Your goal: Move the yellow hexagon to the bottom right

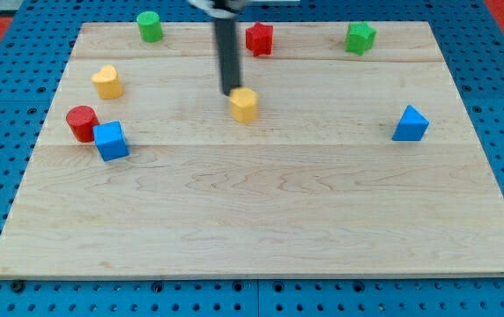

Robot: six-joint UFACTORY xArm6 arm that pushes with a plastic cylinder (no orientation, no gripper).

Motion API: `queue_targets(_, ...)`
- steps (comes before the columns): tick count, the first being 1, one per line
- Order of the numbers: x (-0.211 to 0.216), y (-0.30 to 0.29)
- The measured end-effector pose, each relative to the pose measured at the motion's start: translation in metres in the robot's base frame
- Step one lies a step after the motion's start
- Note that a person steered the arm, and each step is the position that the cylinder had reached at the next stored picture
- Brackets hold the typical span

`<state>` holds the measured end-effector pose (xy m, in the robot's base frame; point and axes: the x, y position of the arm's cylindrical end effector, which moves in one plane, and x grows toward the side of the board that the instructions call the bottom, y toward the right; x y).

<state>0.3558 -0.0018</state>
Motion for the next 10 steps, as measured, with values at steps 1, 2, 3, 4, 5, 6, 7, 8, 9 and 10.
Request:
queue_targets(1, 0.041, 0.044)
queue_targets(2, 0.104, 0.084)
queue_targets(3, 0.066, 0.079)
queue_targets(4, 0.042, 0.058)
queue_targets(5, 0.080, 0.043)
queue_targets(6, 0.099, 0.030)
queue_targets(7, 0.095, -0.021)
queue_targets(8, 0.129, -0.016)
queue_targets(9, 0.155, 0.043)
queue_targets(10, 0.162, 0.104)
